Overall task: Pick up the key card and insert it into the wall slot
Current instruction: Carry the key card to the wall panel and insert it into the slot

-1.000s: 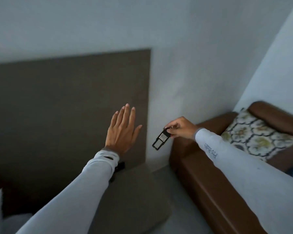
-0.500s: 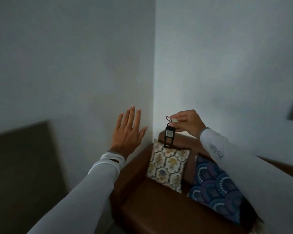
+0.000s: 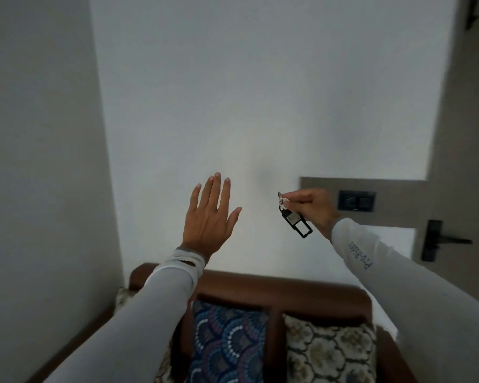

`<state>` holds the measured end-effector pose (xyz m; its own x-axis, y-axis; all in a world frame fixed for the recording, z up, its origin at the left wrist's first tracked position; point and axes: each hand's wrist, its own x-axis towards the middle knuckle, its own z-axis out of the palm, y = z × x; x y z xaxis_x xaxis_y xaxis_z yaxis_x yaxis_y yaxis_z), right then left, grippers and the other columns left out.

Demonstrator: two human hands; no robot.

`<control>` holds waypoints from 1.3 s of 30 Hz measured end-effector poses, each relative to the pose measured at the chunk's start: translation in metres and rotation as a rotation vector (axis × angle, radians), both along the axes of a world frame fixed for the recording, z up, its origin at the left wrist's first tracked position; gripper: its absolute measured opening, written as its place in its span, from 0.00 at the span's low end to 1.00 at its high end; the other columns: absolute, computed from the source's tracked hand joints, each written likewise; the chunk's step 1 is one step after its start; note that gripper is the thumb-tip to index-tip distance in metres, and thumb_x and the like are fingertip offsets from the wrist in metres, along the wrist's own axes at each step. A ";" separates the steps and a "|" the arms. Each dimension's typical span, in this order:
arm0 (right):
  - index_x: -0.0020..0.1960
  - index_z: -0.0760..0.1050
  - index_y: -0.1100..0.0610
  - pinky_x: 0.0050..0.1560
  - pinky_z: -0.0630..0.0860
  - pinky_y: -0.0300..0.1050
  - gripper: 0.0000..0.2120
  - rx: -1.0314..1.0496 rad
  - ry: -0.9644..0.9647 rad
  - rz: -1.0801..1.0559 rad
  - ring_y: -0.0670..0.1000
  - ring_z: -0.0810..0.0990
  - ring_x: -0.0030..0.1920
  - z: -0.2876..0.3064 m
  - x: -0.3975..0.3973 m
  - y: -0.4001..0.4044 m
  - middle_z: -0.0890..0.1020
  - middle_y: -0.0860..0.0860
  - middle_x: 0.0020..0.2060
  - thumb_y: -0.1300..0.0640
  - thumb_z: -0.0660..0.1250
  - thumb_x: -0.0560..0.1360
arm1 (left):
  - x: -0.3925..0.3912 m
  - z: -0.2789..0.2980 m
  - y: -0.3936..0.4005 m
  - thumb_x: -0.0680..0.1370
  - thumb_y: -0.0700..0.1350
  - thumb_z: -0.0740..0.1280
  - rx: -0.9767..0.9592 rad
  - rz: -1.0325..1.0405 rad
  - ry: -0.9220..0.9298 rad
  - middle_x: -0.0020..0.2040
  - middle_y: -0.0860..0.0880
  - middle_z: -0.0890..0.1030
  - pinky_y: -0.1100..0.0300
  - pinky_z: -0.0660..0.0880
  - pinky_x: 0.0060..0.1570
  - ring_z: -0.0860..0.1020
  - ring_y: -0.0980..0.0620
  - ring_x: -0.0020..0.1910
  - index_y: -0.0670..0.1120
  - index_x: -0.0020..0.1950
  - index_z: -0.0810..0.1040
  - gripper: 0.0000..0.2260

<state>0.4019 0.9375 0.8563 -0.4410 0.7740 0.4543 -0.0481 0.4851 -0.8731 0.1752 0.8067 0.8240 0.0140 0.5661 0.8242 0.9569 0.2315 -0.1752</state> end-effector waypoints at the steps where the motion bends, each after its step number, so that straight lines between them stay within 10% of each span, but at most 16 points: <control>1: 0.51 0.83 0.64 0.47 0.81 0.47 0.10 -0.025 0.015 -0.027 0.54 0.84 0.43 0.002 0.019 0.013 0.85 0.62 0.48 0.66 0.73 0.70 | 0.017 0.005 0.020 0.85 0.57 0.53 0.008 -0.023 0.006 0.81 0.36 0.65 0.38 0.65 0.78 0.65 0.39 0.80 0.39 0.81 0.61 0.30; 12: 0.55 0.78 0.69 0.54 0.81 0.59 0.17 -0.041 0.120 -0.256 0.59 0.84 0.47 0.014 0.152 0.155 0.84 0.67 0.49 0.71 0.75 0.67 | 0.140 0.019 0.216 0.86 0.57 0.52 0.052 -0.208 0.026 0.82 0.36 0.62 0.39 0.64 0.78 0.62 0.39 0.81 0.40 0.82 0.58 0.29; 39: 0.46 0.83 0.64 0.55 0.80 0.44 0.07 0.167 -0.030 -0.344 0.53 0.86 0.49 0.009 0.186 0.533 0.86 0.54 0.44 0.70 0.73 0.69 | 0.181 -0.017 0.609 0.86 0.56 0.54 -0.011 -0.214 0.023 0.82 0.35 0.58 0.38 0.65 0.78 0.58 0.36 0.82 0.39 0.82 0.57 0.30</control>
